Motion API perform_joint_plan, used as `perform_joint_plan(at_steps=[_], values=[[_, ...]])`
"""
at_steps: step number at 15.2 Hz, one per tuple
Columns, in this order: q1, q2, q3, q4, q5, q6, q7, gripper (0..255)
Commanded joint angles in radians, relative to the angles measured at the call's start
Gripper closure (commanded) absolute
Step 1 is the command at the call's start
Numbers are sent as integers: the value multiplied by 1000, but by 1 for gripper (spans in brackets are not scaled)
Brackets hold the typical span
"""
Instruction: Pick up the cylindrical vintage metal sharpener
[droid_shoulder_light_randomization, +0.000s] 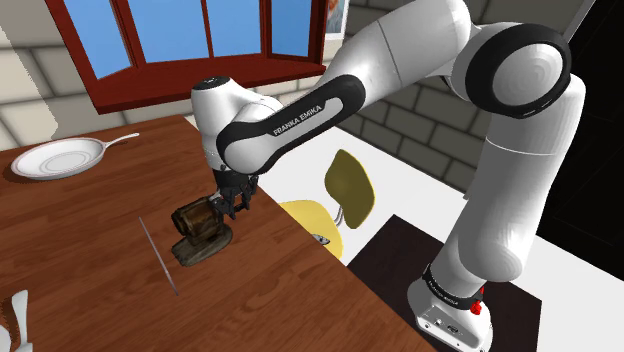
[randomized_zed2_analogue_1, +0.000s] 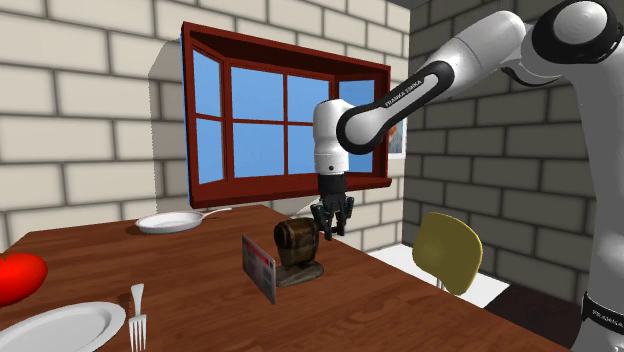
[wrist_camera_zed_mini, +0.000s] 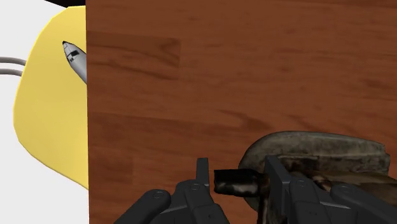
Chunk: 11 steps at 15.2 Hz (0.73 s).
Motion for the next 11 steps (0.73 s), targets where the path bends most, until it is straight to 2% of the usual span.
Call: perform_joint_plan(at_steps=[1,6,11], values=[[1,0,1,-1,0,0,0,255],[2,2,1,1,-1,0,1,255],[-2,-30,6,32,19,-59,-14,255]])
